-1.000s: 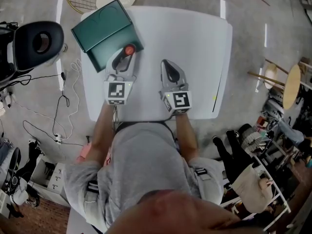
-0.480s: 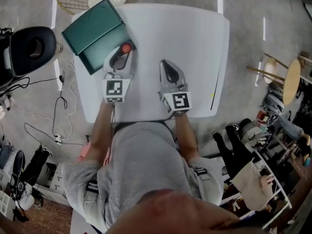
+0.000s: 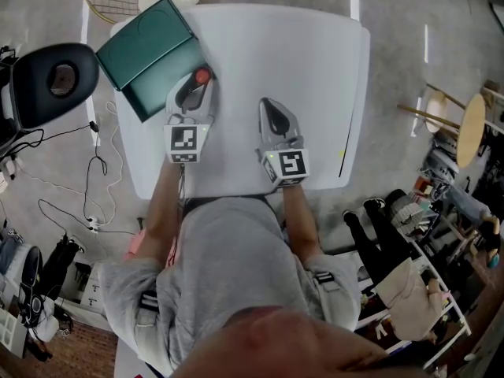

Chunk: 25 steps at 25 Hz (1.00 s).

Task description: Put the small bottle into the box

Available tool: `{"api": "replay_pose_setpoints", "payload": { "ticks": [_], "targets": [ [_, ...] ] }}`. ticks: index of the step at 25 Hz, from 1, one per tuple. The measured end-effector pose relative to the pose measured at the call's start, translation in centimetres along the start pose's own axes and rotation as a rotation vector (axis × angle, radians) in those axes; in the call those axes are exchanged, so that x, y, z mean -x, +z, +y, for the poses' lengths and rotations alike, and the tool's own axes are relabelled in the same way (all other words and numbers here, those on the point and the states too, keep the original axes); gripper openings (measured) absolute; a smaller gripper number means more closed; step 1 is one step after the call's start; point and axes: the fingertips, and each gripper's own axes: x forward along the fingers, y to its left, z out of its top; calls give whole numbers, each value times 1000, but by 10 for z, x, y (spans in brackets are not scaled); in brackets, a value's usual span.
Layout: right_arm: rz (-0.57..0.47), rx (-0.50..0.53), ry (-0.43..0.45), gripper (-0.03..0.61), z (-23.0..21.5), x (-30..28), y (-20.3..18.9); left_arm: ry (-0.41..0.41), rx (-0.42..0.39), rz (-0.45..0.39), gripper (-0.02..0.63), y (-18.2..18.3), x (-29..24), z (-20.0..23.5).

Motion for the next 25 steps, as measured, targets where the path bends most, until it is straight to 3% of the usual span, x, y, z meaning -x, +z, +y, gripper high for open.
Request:
{"api": "replay_pose_setpoints", "payload": {
  "ticks": [12, 19, 25],
  "targets": [
    [-2, 1, -1, 3, 0, 7, 1, 0, -33, 16, 152, 1, 1, -6],
    [2, 2, -8, 3, -1, 7, -2, -5, 2, -3, 153, 1, 0, -4],
    [5, 2, -16, 3, 1, 6, -10, -17, 12, 0, 191, -7, -3, -2]
  ]
}}
